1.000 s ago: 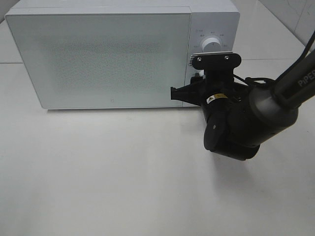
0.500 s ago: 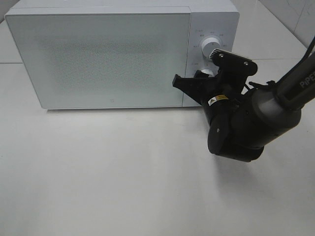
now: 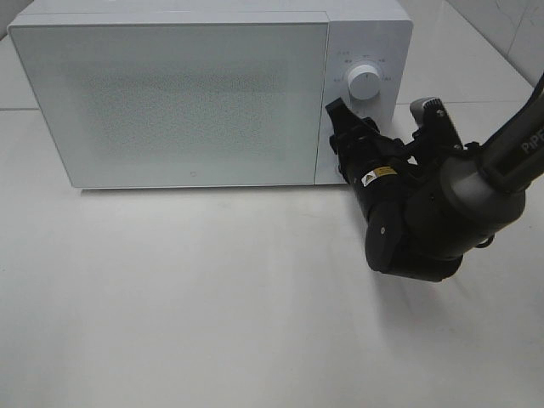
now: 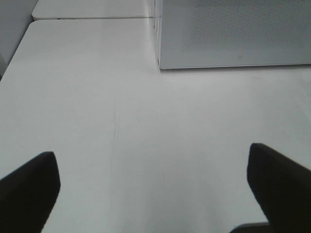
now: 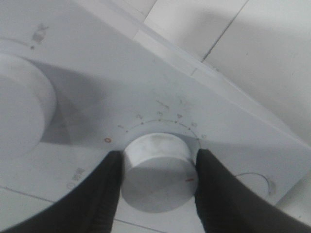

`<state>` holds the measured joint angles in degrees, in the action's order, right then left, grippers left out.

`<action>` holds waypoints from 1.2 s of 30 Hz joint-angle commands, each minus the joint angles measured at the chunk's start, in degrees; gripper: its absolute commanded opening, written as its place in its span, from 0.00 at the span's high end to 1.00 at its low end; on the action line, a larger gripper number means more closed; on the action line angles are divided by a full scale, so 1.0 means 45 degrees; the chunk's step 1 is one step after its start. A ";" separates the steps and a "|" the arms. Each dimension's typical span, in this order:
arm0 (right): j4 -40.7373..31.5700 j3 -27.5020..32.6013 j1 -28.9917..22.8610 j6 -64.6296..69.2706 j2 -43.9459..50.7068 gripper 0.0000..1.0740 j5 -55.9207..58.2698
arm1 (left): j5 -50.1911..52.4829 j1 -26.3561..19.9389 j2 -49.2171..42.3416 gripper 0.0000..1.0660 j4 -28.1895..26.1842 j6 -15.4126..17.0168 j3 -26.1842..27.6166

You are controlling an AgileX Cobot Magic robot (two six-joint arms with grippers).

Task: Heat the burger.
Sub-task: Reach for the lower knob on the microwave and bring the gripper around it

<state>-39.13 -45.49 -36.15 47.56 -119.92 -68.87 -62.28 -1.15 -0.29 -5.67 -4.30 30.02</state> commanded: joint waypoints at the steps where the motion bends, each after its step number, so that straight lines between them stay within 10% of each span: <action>1: 0.3196 -0.0611 -0.0127 0.2572 0.0115 0.98 -0.0471 | 0.0191 -0.0038 -0.0267 0.07 -0.0025 0.0013 -0.0051; 36: 0.1821 -0.0598 -0.0127 0.6264 0.0153 0.80 -0.1133 | 0.0191 -0.0038 -0.0267 0.07 -0.0025 0.0013 -0.0051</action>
<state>-39.42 -45.38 -36.21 76.38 -119.92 -68.98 -62.28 -1.15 -0.29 -5.67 -4.30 30.02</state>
